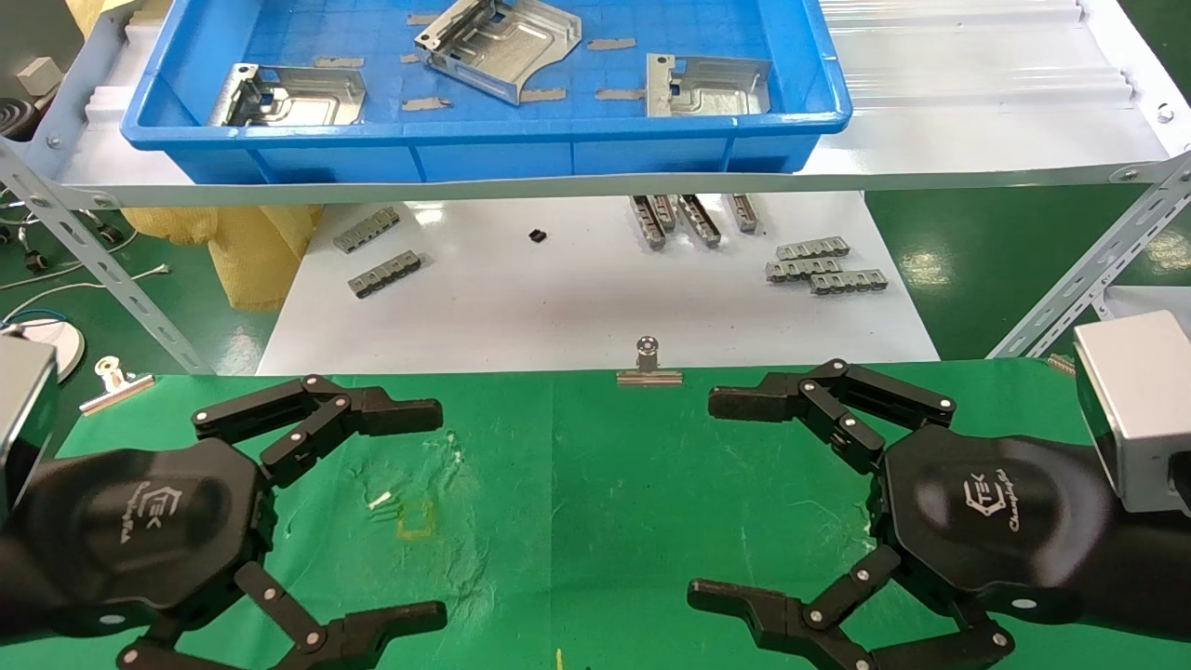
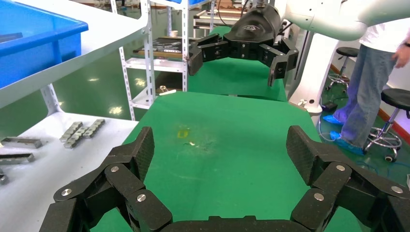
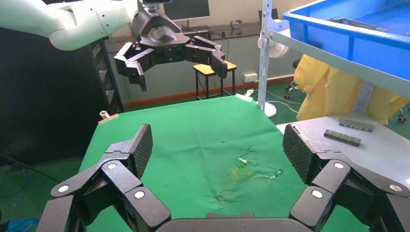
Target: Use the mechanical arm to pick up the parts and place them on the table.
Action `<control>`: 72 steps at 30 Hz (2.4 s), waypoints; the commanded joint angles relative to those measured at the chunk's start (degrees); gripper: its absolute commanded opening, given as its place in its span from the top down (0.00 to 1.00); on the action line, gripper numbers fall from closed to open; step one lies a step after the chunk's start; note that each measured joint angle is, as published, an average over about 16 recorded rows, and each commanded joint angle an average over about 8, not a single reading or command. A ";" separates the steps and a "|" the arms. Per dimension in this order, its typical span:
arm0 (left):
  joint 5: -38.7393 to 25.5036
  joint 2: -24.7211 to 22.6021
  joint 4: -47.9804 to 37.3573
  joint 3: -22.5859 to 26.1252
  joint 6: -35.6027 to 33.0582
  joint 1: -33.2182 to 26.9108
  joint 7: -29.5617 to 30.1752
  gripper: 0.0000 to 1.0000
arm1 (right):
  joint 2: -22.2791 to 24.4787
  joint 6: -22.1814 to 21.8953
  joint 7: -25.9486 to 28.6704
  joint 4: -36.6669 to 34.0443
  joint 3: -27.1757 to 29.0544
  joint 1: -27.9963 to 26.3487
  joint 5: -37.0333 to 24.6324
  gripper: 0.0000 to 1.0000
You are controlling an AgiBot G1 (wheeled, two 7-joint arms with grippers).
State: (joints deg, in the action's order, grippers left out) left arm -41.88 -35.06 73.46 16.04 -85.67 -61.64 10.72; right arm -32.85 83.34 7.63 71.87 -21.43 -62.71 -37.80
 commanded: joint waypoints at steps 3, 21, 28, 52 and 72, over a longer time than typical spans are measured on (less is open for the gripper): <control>0.00 0.00 0.00 0.00 0.00 0.00 0.00 0.00 | 0.00 0.00 0.00 0.00 0.00 0.00 0.00 1.00; 0.00 0.00 0.00 0.00 0.00 0.00 0.00 0.00 | 0.00 0.00 0.00 0.00 0.00 0.00 0.00 1.00; 0.00 0.00 0.00 0.00 0.00 0.00 0.00 0.00 | 0.00 0.00 0.00 0.00 0.00 0.00 0.00 1.00; 0.00 0.00 0.01 0.00 0.00 0.01 0.00 0.00 | 0.00 0.00 0.00 0.00 0.00 0.00 0.00 1.00; -15.76 -14.41 -18.85 6.94 6.80 -29.71 3.34 0.00 | 0.00 0.00 0.00 -0.01 0.00 0.00 0.00 1.00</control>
State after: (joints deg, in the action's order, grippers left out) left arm -57.68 -49.87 53.14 22.92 -77.73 -90.75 13.27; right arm -32.85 83.34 7.63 71.86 -21.44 -62.72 -37.80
